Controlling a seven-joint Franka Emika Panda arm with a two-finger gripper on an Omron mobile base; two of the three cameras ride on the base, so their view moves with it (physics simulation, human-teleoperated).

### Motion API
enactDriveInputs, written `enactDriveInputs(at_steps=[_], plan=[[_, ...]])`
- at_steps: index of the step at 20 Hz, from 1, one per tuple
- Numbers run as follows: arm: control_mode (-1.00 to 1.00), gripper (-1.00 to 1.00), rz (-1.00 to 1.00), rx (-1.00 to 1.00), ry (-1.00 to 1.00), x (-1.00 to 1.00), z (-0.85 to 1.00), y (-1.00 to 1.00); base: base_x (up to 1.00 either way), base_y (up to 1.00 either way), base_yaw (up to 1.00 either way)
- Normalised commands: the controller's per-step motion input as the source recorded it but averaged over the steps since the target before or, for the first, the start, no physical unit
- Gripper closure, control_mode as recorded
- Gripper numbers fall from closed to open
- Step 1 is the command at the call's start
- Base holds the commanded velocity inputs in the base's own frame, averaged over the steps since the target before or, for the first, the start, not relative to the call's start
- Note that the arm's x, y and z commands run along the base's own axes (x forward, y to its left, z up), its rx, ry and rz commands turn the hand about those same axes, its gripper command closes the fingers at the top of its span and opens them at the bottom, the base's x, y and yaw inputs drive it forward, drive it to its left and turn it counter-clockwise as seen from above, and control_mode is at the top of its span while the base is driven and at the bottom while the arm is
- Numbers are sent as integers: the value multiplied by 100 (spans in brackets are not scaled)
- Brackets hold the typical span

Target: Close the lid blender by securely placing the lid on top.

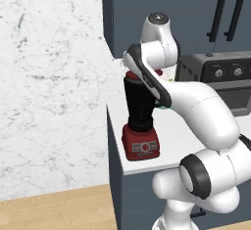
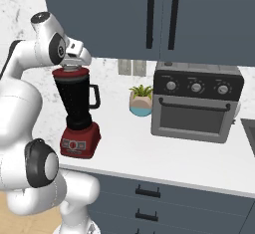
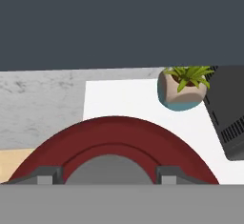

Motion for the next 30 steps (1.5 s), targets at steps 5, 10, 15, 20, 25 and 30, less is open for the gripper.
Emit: enactDriveInputs(at_steps=[5,10,15,20,25,30], plan=[[-100,100,0,0,0,29,0,0,0,0,0],[-100,100,0,0,0,23,0,0,0,0,0],[-100,100,0,0,0,22,0,0,0,0,0],[-100,100,0,0,-6,10,-1,0,0,0,0],[-100,100,-2,0,-17,0,-13,0,0,0,0],[-100,100,-4,0,-25,0,-15,0,0,0,0]])
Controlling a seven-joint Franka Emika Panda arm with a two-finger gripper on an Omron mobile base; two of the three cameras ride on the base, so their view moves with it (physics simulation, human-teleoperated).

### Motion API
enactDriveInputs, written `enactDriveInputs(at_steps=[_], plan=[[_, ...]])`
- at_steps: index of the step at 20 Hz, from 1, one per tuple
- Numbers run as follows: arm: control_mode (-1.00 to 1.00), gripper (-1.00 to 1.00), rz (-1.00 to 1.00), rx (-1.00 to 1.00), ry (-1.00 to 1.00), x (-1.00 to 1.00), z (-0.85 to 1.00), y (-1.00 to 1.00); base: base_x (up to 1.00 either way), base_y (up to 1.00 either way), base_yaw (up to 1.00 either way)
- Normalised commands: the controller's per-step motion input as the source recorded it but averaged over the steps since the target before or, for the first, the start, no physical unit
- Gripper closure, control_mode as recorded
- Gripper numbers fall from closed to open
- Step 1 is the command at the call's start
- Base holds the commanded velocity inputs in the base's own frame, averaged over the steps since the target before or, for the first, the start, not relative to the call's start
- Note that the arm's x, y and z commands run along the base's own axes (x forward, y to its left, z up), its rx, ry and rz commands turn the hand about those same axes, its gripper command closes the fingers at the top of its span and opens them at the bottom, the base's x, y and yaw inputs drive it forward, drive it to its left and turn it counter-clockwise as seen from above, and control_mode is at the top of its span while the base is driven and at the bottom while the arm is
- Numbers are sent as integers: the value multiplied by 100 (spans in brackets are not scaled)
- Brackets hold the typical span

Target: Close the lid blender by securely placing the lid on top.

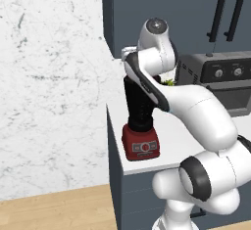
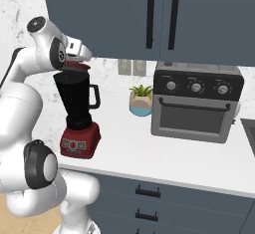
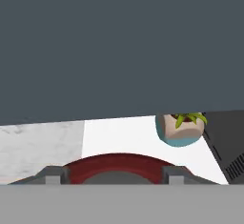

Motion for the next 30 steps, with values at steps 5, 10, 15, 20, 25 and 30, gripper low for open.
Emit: enactDriveInputs(at_steps=[5,10,15,20,25,30], plan=[[-100,100,-4,0,-25,0,-2,0,0,0,0],[-100,100,-4,0,-23,0,-1,0,0,0,0],[-100,100,-4,0,-15,0,-1,0,0,0,0],[-100,100,-3,0,-1,-4,0,0,0,0,0],[-100,100,0,0,0,-48,21,0,0,0,0],[-100,100,0,0,0,-83,24,-3,0,0,0]])
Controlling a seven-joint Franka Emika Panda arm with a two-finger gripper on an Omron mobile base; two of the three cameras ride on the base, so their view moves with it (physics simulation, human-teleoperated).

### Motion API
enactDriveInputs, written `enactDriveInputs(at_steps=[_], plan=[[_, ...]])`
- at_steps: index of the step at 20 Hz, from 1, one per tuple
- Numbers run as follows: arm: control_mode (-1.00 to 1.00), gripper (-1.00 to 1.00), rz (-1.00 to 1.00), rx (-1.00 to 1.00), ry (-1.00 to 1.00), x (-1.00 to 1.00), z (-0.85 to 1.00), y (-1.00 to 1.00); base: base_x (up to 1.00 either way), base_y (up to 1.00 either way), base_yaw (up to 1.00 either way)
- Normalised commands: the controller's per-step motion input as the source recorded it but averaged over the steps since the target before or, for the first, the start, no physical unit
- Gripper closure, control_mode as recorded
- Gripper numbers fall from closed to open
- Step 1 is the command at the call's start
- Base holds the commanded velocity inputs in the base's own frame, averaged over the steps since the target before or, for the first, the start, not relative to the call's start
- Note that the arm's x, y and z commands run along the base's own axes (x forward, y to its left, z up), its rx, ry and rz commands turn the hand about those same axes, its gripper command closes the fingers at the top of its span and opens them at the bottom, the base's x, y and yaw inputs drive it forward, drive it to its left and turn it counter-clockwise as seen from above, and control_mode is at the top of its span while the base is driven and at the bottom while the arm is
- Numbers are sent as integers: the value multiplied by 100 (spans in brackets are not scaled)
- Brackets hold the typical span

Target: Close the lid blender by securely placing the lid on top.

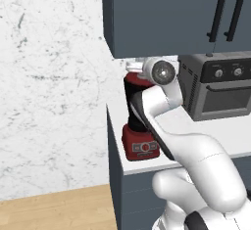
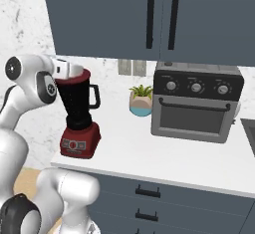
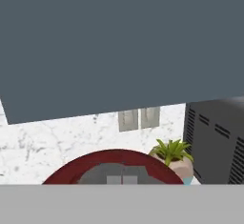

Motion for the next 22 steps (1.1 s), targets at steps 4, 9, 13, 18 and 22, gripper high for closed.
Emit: enactDriveInputs(at_steps=[4,9,13,18,22], plan=[[-100,100,-6,0,0,-100,11,-27,0,0,0],[-100,100,-10,0,0,-93,6,-48,0,0,0],[-100,100,-1,17,-13,-24,0,-39,0,0,0],[-100,100,0,20,0,0,0,-42,0,0,0],[-100,100,0,22,0,0,0,-51,0,0,0]])
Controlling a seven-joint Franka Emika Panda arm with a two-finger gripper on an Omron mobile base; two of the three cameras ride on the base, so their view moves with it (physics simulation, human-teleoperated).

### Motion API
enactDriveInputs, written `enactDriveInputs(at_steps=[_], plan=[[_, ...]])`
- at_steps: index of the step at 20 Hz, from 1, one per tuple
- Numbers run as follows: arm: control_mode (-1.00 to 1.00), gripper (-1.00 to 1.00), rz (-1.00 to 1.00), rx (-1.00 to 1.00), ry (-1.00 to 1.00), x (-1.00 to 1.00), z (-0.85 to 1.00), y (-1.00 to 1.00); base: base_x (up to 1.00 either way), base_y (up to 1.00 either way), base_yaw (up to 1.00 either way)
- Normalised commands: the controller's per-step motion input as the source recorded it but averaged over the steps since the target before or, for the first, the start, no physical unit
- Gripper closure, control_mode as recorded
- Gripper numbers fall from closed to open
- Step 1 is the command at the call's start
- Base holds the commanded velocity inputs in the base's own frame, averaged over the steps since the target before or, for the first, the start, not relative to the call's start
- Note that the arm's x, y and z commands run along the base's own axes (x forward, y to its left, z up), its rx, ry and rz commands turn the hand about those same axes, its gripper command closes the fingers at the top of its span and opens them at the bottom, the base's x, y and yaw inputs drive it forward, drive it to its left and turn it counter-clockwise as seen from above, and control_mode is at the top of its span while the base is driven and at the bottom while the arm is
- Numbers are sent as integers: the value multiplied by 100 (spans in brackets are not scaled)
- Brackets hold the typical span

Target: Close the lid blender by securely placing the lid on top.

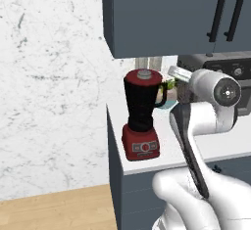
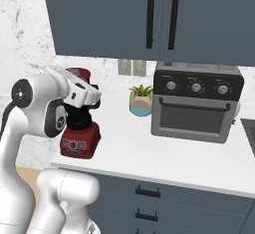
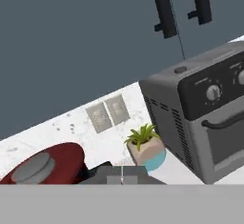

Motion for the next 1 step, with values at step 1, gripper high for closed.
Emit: enactDriveInputs(at_steps=[1], plan=[[-100,100,0,21,0,0,0,-61,0,0,0]])
